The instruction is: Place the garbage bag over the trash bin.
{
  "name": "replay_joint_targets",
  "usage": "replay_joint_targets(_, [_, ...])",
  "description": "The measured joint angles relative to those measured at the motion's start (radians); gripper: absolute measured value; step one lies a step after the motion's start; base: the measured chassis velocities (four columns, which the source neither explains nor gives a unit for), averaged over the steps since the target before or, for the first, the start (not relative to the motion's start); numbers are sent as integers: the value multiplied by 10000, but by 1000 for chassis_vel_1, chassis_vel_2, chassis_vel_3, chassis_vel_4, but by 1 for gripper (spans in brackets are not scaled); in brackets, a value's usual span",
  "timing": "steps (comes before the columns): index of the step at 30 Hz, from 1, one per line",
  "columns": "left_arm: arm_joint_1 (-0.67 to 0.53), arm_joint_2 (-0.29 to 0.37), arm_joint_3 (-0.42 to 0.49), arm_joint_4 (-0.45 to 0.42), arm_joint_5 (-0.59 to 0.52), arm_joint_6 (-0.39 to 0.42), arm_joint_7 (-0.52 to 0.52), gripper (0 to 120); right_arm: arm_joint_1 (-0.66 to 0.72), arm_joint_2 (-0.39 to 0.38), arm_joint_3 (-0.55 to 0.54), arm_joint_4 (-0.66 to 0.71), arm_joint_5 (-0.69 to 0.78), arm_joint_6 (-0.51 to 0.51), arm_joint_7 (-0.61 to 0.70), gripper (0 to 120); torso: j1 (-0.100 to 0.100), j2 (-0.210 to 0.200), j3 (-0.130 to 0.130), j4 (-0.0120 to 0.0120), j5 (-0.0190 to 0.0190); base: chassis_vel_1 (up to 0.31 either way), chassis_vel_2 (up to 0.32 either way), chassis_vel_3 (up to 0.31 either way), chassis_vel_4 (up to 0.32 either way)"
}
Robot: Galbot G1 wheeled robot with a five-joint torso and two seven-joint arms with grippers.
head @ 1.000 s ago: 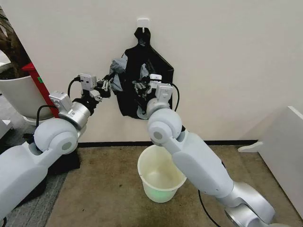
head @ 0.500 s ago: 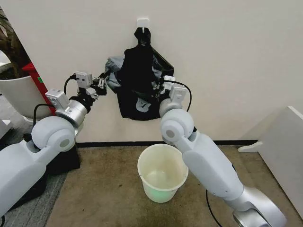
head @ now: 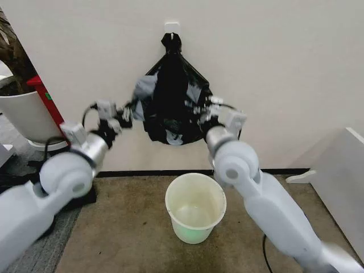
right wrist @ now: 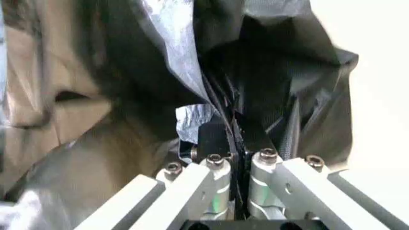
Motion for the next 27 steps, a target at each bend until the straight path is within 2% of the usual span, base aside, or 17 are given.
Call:
replay_joint_targets(1, [517, -37, -216, -167, 85, -10, 16, 0, -407, -71, 64, 217, -18, 6, -41, 0, 0, 0, 1, 1, -6, 0, 0, 0, 0])
replay_joint_targets(5, [1343, -30, -565, -668, 166, -27, 36, 0, -1078, -230, 317, 835, 24, 35, -52, 0, -1, 0, 0, 4, -1, 0, 0, 0, 0])
replay_joint_targets(8, [1345, 354, -800, -1365, -18, -29, 40, 0, -1200, -685, 816, 1843, 568, 101, -123, 0, 0, 1, -1, 1, 0, 0, 0, 0, 0])
replay_joint_targets(9, [1345, 354, -800, -1365, -18, -29, 40, 0, -1200, -685, 816, 1843, 568, 101, -123, 0, 0, 1, -1, 1, 0, 0, 0, 0, 0])
replay_joint_targets(13, [920, 1078, -1118, -2138, -648, -61, 62, 0, -1180, -1652, 1636, 2939, 1871, 225, -202, 0, -1, 1, -1, -1, 5, 0, 0, 0, 0])
replay_joint_targets(16, [864, 1574, -1493, -2754, -1385, -38, 141, 0, -1478, -2680, 2537, 3677, 3052, 393, -221, 0, 0, 1, 0, -1, -3, 0, 0, 0, 0])
replay_joint_targets(17, [864, 1574, -1493, -2754, -1385, -38, 141, 0, -1478, -2680, 2537, 3677, 3052, 393, -221, 0, 0, 1, 0, -1, -3, 0, 0, 0, 0])
replay_joint_targets(22, [802, 2063, -1952, -3152, -2360, 189, 245, 0, -2395, -3890, 4378, 3835, 4812, 503, 45, 0, 0, 1, 1, -1, -2, 0, 0, 0, 0])
replay_joint_targets(27, [872, 2137, -2033, -3153, -2506, 258, 257, 0, -2766, -4131, 5048, 3831, 5463, 478, 377, 0, 0, 1, 1, -3, 1, 0, 0, 0, 0])
